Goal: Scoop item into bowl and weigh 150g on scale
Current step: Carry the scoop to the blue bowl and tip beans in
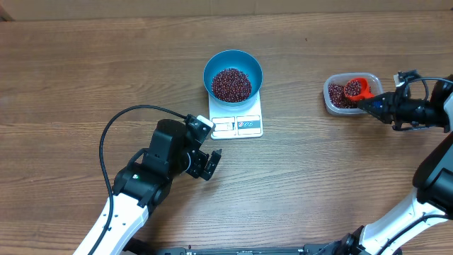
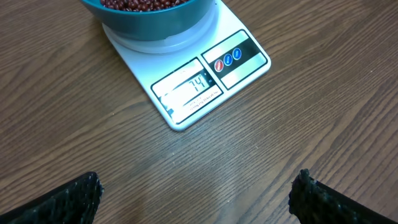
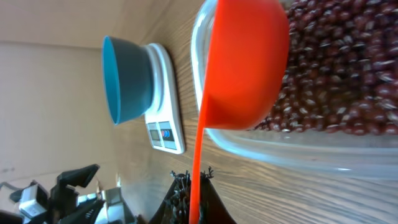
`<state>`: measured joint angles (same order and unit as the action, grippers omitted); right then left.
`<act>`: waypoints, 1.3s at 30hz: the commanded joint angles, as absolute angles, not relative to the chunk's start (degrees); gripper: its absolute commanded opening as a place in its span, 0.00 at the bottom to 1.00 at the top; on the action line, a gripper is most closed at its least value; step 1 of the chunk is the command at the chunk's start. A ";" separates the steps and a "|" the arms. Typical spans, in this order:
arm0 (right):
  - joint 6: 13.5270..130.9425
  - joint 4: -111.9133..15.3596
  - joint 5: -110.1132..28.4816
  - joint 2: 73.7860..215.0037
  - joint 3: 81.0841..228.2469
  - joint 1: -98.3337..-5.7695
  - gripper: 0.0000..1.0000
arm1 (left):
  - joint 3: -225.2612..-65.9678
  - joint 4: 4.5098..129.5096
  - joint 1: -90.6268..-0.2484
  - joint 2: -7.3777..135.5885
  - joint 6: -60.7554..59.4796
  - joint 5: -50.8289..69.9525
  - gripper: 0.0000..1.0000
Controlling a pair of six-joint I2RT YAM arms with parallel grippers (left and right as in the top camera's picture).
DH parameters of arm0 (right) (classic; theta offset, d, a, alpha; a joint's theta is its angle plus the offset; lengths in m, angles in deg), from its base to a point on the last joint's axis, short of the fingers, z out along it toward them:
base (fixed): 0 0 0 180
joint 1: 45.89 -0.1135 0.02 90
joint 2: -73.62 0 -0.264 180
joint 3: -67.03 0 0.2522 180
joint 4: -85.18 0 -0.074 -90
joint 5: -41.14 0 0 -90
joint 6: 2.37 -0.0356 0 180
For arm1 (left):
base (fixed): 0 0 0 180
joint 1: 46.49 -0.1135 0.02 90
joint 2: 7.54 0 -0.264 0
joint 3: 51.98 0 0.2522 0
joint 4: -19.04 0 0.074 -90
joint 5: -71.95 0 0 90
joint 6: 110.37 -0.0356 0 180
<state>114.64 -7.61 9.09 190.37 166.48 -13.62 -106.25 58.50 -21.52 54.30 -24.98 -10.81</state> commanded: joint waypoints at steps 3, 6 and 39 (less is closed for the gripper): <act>119.66 -4.95 14.52 190.50 167.57 -14.58 0.04 | -106.05 58.41 -21.71 54.61 -24.45 -11.16 1.00; 119.66 -3.96 15.52 189.91 168.62 -15.76 0.04 | -106.05 58.41 -21.71 54.61 -24.45 -11.16 0.99; 87.60 -28.29 -8.98 186.96 178.65 -60.02 0.04 | -106.05 58.41 -21.73 54.61 -24.45 -11.16 1.00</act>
<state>90.77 -27.94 0.83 189.58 176.21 -58.12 -106.25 58.50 -21.52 54.30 -24.98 -10.81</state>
